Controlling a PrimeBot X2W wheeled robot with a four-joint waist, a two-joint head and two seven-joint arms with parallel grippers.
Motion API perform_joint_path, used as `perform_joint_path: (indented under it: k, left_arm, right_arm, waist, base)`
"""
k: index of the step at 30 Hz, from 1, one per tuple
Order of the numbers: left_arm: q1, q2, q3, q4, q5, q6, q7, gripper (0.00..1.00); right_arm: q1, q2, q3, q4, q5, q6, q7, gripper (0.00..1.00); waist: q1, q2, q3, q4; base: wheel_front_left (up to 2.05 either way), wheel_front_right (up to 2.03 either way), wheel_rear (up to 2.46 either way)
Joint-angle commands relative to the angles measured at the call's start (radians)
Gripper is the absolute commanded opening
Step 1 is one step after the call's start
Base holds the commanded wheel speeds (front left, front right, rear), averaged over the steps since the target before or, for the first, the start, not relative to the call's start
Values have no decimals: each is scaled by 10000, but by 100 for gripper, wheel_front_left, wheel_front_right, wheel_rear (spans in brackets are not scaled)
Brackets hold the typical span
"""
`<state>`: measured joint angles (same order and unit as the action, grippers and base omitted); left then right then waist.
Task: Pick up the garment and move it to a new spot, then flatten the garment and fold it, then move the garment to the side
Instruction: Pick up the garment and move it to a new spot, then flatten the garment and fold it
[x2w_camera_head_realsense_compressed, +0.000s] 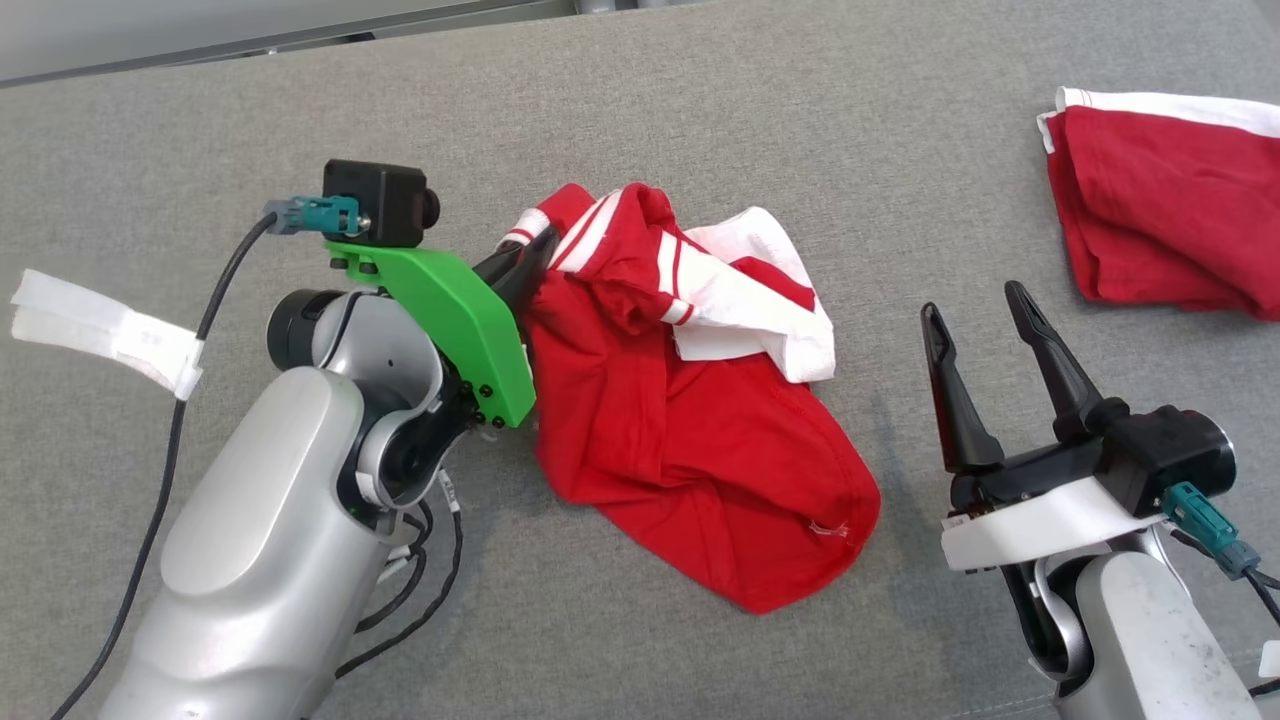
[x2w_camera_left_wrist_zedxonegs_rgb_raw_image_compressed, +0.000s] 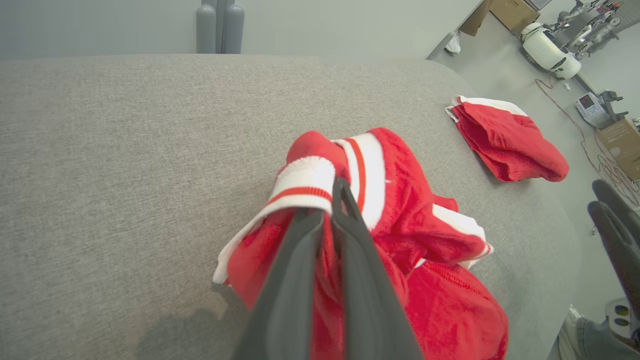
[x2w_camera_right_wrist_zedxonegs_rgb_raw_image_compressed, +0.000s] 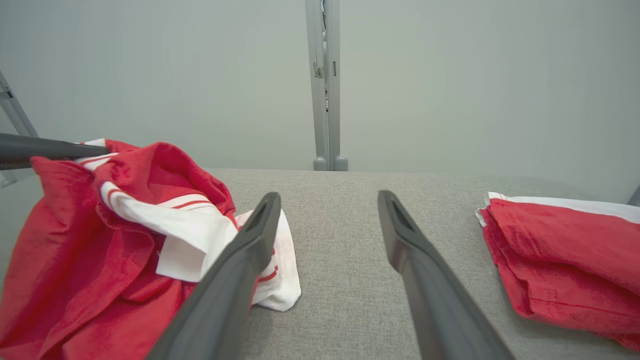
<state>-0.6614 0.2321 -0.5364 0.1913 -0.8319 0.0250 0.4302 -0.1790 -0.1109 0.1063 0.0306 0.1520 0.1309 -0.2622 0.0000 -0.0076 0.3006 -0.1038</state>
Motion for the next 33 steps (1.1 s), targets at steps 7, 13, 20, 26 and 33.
perform_joint_path:
  k: [7,13,20,26,33]
  left_arm:
    - [-277,-682,242,1529,-53,-259,-1293,100]
    - [-382,-863,-15,1555,784,-84,-2374,100]
    - [654,-912,-343,615,1566,509,-3587,100]
    - [2152,-707,-518,-456,1822,1056,-4181,100]
    - [3780,-92,-558,-1050,2750,1958,-5496,100]
  right_arm:
    - [-61,-305,448,-26,-183,-3,-32,100]
    - [-127,-550,833,-108,-285,-3,-32,100]
    - [82,-818,886,-210,-273,-3,-32,100]
    - [190,-1022,1221,17,-429,-3,-30,100]
    - [-659,-1686,2085,1095,-777,-3,258,100]
  waist:
    - [0,76,-66,461]
    - [0,76,-266,913]
    - [0,76,-631,1535]
    - [0,76,-841,1979]
    - [0,76,-1018,2807]
  base:
    - [0,0,0]
    - [0,0,0]
    - [0,0,0]
    - [0,0,0]
    - [0,0,0]
